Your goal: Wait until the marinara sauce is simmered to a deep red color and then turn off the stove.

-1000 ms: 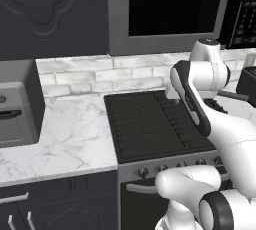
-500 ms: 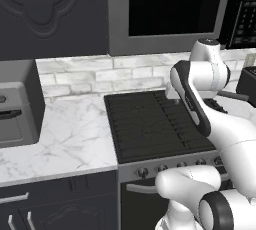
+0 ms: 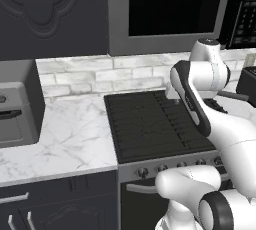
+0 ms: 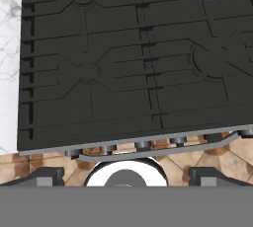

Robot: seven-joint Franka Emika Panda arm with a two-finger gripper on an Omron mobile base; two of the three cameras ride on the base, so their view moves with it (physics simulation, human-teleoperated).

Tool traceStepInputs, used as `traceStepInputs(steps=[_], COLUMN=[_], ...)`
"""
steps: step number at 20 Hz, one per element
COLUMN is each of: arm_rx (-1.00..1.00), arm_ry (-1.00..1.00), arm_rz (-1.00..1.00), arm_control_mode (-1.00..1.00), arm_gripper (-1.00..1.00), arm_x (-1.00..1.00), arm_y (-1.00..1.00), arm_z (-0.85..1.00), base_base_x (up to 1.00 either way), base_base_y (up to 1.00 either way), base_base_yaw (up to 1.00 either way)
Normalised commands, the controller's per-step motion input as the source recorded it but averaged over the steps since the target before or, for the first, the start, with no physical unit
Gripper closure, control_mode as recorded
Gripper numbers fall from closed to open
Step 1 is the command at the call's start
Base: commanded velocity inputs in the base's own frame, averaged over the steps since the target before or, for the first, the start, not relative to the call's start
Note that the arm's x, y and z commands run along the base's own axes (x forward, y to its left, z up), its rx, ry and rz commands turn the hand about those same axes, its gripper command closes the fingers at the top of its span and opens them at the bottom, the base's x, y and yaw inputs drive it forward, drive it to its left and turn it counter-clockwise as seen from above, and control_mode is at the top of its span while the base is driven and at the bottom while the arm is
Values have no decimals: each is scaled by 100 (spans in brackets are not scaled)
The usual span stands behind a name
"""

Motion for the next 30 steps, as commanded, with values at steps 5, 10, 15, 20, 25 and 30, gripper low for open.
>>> traceStepInputs(steps=[5, 10, 15, 20, 25, 30], arm_rx=[0, 0, 0, 0, 0, 0], arm_ry=[0, 0, 0, 0, 0, 0], arm_rz=[0, 0, 0, 0, 0, 0], arm_control_mode=[-100, -100, -100, -100, -100, -100], arm_gripper=[-100, -100, -100, -100, -100, -100], arm_x=[0, 0, 0, 0, 0, 0], arm_y=[0, 0, 0, 0, 0, 0], arm_z=[0, 0, 0, 0, 0, 0], base_base_x=[0, 0, 0, 0, 0, 0], base_base_y=[0, 0, 0, 0, 0, 0], base_base_yaw=[0, 0, 0, 0, 0, 0])
